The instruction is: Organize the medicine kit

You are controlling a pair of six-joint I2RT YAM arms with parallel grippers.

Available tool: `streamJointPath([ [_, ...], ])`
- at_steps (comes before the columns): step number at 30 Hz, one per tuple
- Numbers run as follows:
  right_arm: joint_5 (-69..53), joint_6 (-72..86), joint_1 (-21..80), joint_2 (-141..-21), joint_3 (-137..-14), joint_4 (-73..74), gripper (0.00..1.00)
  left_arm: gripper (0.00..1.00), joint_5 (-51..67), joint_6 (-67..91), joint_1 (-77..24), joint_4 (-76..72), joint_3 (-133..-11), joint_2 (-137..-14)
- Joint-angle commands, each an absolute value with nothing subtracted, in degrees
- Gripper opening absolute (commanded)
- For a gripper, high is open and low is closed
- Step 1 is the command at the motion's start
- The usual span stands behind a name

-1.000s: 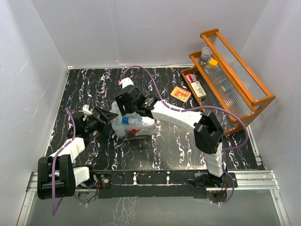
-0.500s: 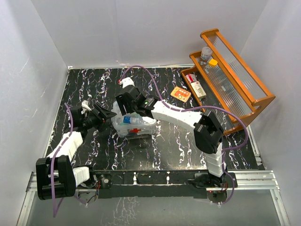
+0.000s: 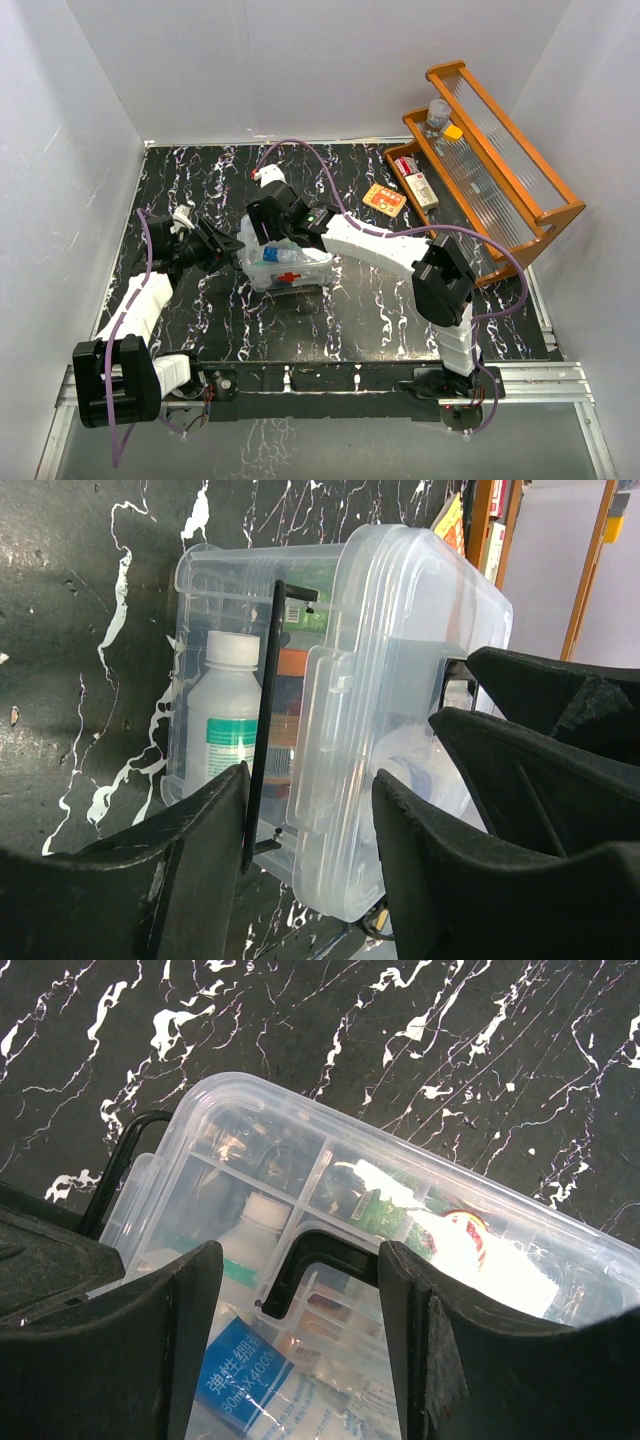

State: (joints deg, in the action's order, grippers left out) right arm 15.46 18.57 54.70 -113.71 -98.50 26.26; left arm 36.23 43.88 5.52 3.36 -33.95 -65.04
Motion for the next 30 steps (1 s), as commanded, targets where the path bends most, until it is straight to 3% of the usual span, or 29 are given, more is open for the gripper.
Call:
streamJointPath([
  [1,11.93,21.03,54.99,-116.44,-95.97,32.12,0.60,0.50,37.54,41.24,5.41,8.82,-35.87,-63.74],
  [19,11.04,21.32,55.01,-116.89,-95.54,32.08,0.59,0.36,36.57,34.39,5.35,20.05,-39.53,-64.59],
  [30,10.08,21.46,55.02,-117.33,-95.62,32.03,0.59,0.20,37.08,31.11,5.29,22.57,-41.10,-65.48],
])
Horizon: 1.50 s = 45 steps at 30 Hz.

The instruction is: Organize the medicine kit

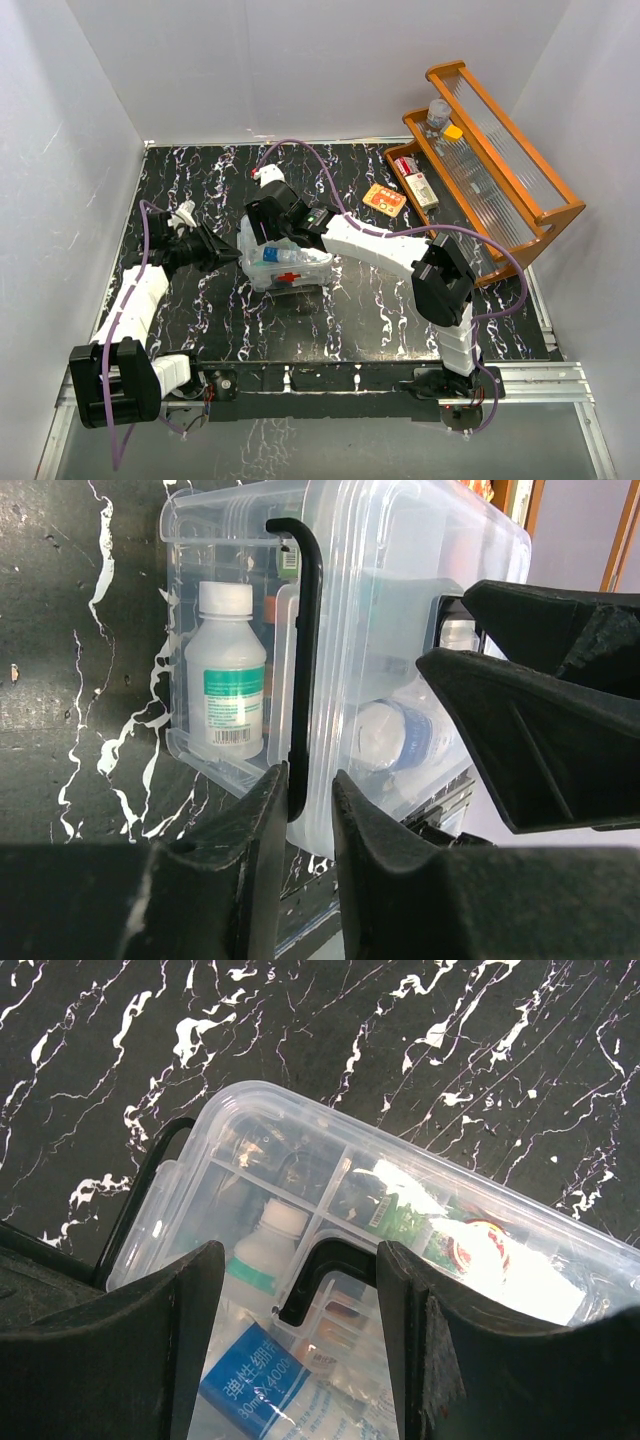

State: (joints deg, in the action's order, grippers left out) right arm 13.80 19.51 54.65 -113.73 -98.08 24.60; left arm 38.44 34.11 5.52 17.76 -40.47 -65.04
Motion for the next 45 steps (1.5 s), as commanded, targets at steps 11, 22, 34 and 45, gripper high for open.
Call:
streamJointPath([
  [11,10.05,21.62,55.02,-117.42,-95.62,32.03,0.59,0.11,39.65,32.47,5.36,18.76,-39.79,-65.57],
  [22,10.00,21.83,55.00,-117.51,-95.80,31.87,0.58,0.16,44.03,36.41,5.28,15.82,-41.09,-62.48],
  [34,9.83,21.84,54.99,-117.77,-95.80,31.82,0.58,0.24,44.81,38.35,5.28,14.66,-40.55,-62.76],
  [45,9.78,21.98,54.98,-117.95,-95.45,31.65,0.57,0.50,47.00,30.29,4.56,22.93,-44.28,-66.21],
])
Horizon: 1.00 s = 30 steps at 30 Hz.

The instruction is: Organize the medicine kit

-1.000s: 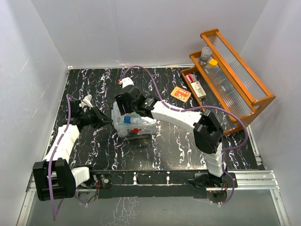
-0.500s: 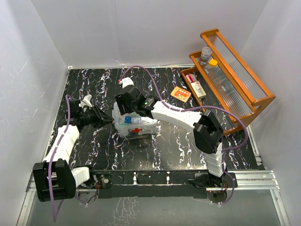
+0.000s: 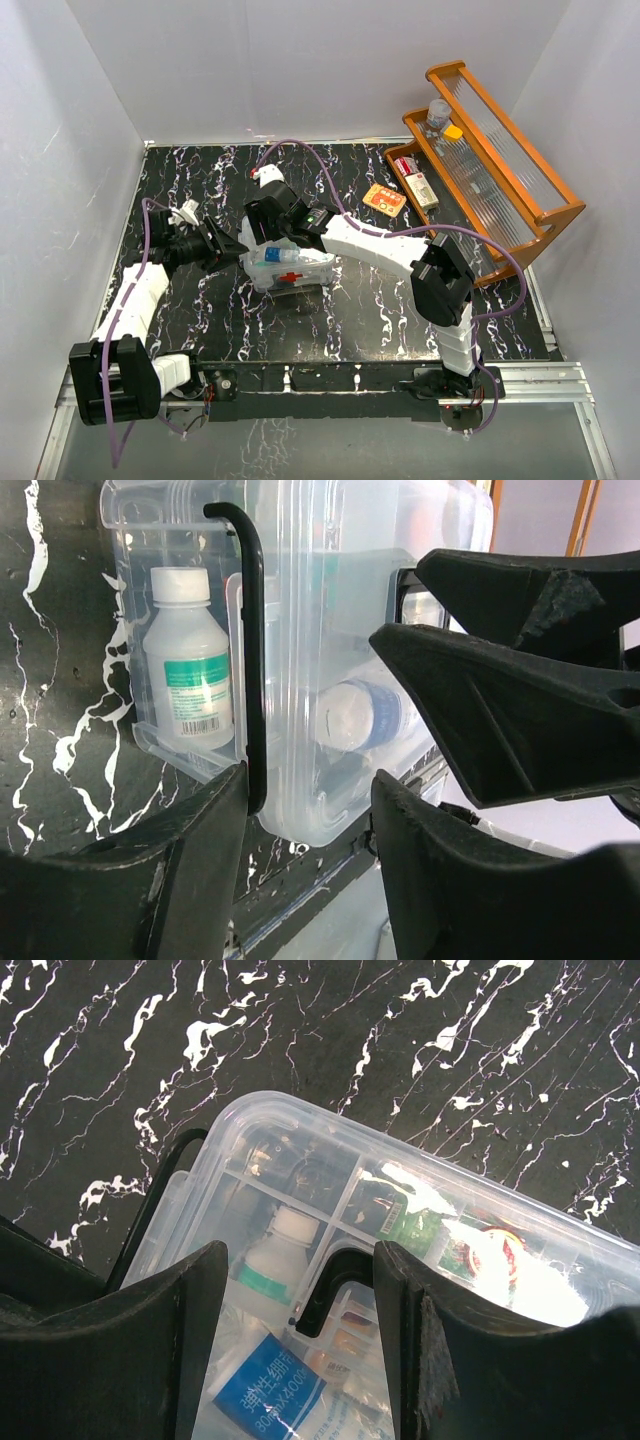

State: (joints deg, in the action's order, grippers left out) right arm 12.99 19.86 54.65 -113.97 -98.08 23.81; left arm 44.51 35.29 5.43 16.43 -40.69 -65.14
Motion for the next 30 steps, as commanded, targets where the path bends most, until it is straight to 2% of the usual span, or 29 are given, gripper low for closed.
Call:
streamJointPath([
  [1,9.76,22.06,54.99,-118.01,-95.37,31.64,0.57,0.49,46.29,29.73,4.29,23.99,-44.52,-66.71],
  [6,9.83,22.28,55.00,-118.12,-95.01,31.64,0.57,0.41,42.12,29.71,2.10,25.62,-45.17,-66.08],
  [16,9.74,22.52,54.99,-118.04,-94.77,31.42,0.56,0.41,35.49,30.38,-2.04,27.99,-47.38,-66.69],
  [27,9.73,22.83,55.02,-117.95,-94.83,31.13,0.56,0.22,28.76,29.47,-6.12,31.58,-49.87,-67.73],
  [30,9.63,22.76,55.01,-117.95,-94.92,31.14,0.56,0.22,28.02,29.05,-6.29,32.04,-50.18,-67.86],
])
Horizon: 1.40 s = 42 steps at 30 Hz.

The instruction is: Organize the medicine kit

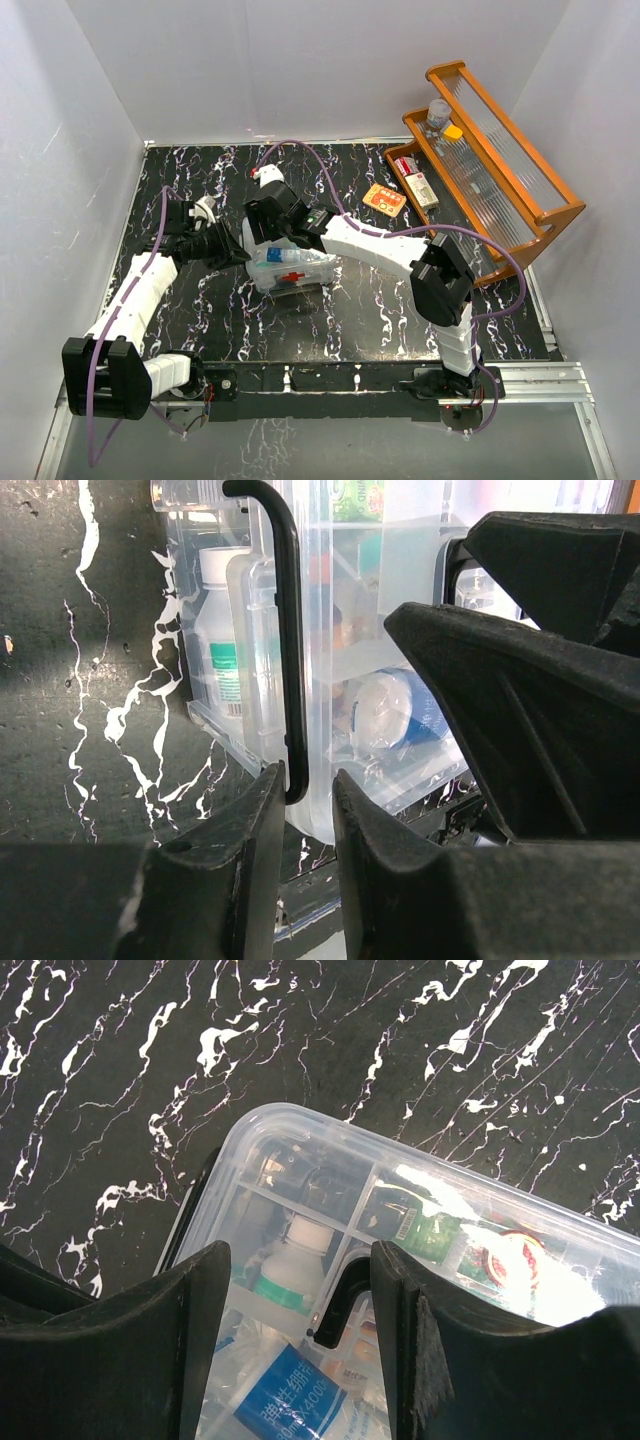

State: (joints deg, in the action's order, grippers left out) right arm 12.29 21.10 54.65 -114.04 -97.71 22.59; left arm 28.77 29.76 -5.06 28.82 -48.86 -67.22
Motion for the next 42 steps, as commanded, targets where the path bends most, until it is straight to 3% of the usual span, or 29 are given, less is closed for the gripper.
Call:
streamJointPath([
  [1,9.66,22.84,55.02,-117.95,-95.00,31.12,0.56,0.24,27.85,29.01,-6.32,32.18,-50.31,-67.92],
  [14,13.90,25.30,52.63,-111.66,-102.11,32.78,0.56,0.68,20.02,26.06,-6.33,35.55,-60.48,-67.87],
  [19,26.74,28.95,52.20,-99.38,-90.88,29.61,0.58,0.75,16.66,22.26,-6.33,37.01,-64.90,-64.08],
  [22,31.88,30.25,51.78,-89.55,-81.11,27.11,0.59,0.97,16.03,21.08,-6.33,35.44,-64.39,-59.38],
  [31,40.14,27.75,51.41,-60.53,-58.87,24.49,0.62,0.99,16.63,20.54,-6.33,33.33,-61.73,-45.35],
  [37,46.25,27.33,51.42,-46.33,-56.80,28.73,0.63,0.99,12.15,22.50,-6.32,33.65,-60.92,-34.61],
  [42,51.63,26.93,51.39,-41.18,-60.20,33.52,0.64,0.99,7.14,22.33,-6.33,36.55,-64.75,-30.01],
])
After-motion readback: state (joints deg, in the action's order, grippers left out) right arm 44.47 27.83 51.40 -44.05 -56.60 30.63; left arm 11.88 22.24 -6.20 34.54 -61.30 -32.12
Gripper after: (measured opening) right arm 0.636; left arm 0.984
